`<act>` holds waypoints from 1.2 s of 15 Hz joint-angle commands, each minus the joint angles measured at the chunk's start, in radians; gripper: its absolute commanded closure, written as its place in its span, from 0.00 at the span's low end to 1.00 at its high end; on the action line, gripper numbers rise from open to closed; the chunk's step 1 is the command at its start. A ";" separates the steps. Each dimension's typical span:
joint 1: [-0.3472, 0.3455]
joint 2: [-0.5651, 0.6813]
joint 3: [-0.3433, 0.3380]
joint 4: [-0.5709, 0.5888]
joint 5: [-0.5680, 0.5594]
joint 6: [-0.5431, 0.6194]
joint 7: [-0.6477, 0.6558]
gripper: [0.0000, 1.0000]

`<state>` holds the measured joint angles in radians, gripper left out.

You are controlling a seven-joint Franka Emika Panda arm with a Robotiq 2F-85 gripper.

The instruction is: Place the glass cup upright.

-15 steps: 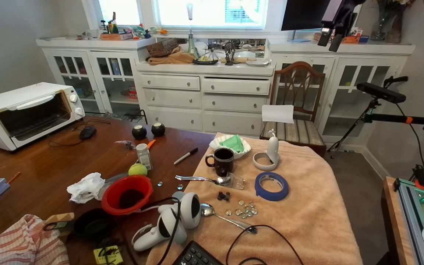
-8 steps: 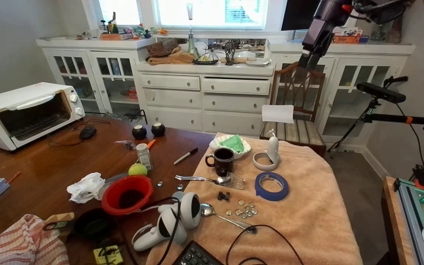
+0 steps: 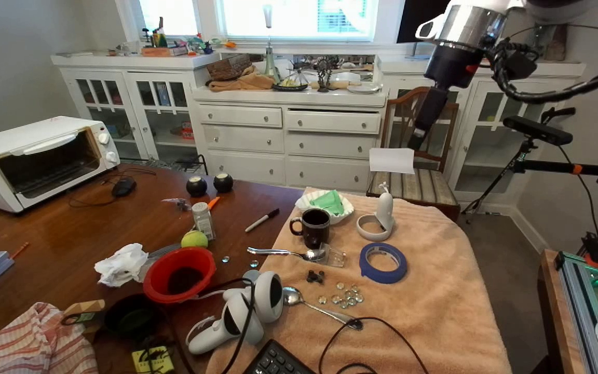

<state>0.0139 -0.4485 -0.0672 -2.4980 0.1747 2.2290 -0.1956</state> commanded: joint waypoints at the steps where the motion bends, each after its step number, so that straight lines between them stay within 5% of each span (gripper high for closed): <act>1: 0.024 0.059 0.009 -0.058 0.001 0.141 -0.027 0.00; 3: 0.035 0.097 0.008 -0.090 0.050 0.266 0.014 0.00; 4: 0.027 0.061 0.005 -0.064 0.011 0.178 0.000 0.00; 11: 0.031 0.098 0.005 -0.080 0.025 0.246 0.008 0.00; 18: 0.129 0.223 0.010 -0.099 0.142 0.462 -0.057 0.00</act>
<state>0.1008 -0.2896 -0.0556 -2.5873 0.2547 2.5938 -0.2060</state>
